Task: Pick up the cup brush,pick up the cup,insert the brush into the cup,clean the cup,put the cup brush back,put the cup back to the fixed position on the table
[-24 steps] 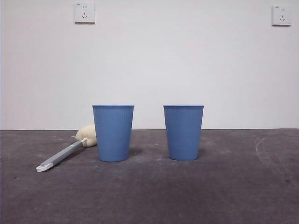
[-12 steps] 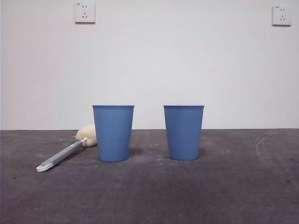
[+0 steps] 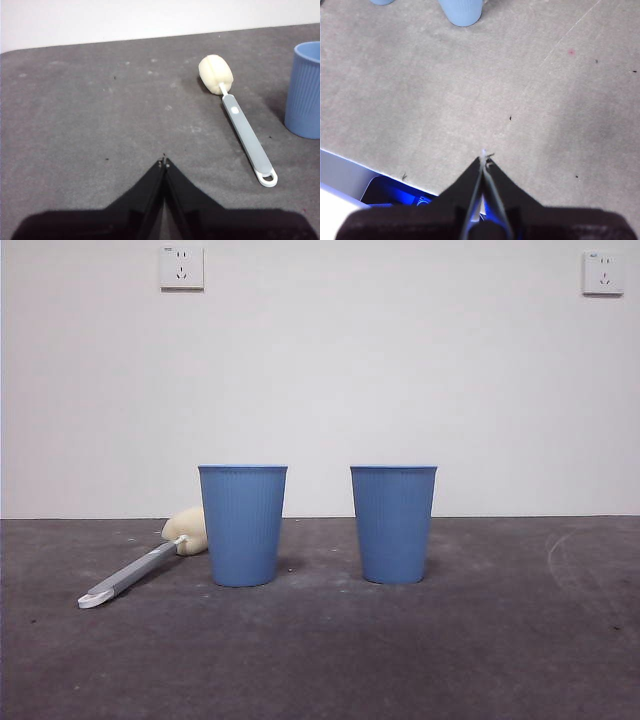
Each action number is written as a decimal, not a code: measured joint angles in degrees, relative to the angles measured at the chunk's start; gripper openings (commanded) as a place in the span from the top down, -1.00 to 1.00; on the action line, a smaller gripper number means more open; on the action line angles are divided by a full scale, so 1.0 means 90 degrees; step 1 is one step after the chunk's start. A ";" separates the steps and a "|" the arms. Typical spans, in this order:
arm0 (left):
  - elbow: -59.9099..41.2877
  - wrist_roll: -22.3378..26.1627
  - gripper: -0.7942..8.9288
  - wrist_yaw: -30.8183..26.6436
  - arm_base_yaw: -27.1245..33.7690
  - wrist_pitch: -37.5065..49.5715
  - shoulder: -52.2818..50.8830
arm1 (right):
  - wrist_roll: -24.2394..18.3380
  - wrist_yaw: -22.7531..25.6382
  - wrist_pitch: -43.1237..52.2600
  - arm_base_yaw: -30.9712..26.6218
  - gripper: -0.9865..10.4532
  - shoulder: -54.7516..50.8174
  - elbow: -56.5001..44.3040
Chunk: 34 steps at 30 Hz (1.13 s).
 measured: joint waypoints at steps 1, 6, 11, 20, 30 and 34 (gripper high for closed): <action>0.0000 0.0000 0.84 0.0000 0.0000 0.0000 0.0024 | 0.0000 0.0000 0.0000 0.0000 0.82 0.0000 0.0000; 0.0000 0.0000 0.84 0.0000 0.0000 0.0002 0.0172 | -0.0053 0.0131 -0.0005 -0.0022 0.82 -0.0039 0.0000; 0.0000 0.0000 0.84 0.0000 0.0000 0.0000 0.0313 | -0.0685 0.0748 0.0988 -0.0478 0.82 -0.0699 -0.0075; 0.0000 0.0000 0.84 0.0000 0.0000 0.0000 0.0631 | -0.1105 0.0180 0.4048 -0.2635 0.82 -0.2747 -0.1914; 0.0000 0.0000 0.84 0.0000 0.0000 0.0134 0.1032 | -0.1100 0.0158 0.5000 -0.3543 0.82 -0.4646 -0.4896; 0.0000 0.0000 0.84 0.0000 0.0000 0.0172 0.1127 | -0.1098 0.0158 0.5008 -0.3543 0.82 -0.4709 -0.5268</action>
